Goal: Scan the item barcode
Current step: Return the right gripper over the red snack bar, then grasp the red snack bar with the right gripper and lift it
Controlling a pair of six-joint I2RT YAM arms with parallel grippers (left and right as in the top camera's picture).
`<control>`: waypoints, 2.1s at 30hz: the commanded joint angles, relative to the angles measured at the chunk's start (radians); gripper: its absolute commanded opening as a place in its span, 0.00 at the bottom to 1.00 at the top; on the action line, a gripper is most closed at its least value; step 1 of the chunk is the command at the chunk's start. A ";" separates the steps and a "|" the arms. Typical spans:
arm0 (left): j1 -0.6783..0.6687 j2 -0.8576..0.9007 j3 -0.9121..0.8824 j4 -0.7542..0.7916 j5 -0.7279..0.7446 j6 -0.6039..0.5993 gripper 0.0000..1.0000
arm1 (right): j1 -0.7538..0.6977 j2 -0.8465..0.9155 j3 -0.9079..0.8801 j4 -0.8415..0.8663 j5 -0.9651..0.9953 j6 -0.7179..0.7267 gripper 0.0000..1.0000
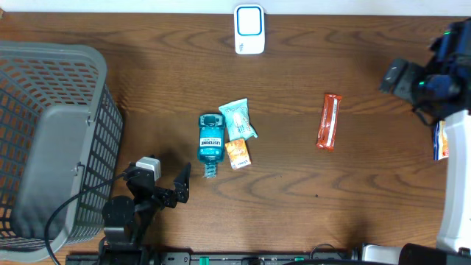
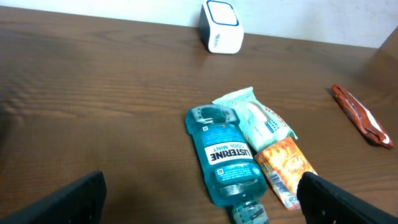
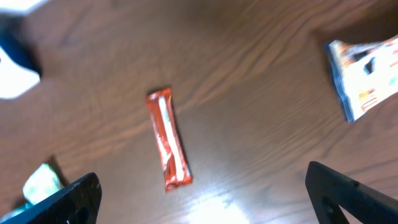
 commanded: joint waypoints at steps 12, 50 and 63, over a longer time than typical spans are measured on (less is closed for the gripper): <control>0.003 0.001 -0.014 -0.027 0.013 0.002 0.98 | 0.190 0.015 -0.309 0.206 0.004 0.119 0.99; 0.003 0.001 -0.014 -0.027 0.013 0.002 0.98 | 0.341 0.212 -0.619 0.717 0.243 0.186 0.52; 0.003 0.001 -0.014 -0.027 0.013 0.002 0.98 | 0.346 0.272 -0.618 0.762 0.243 0.156 0.47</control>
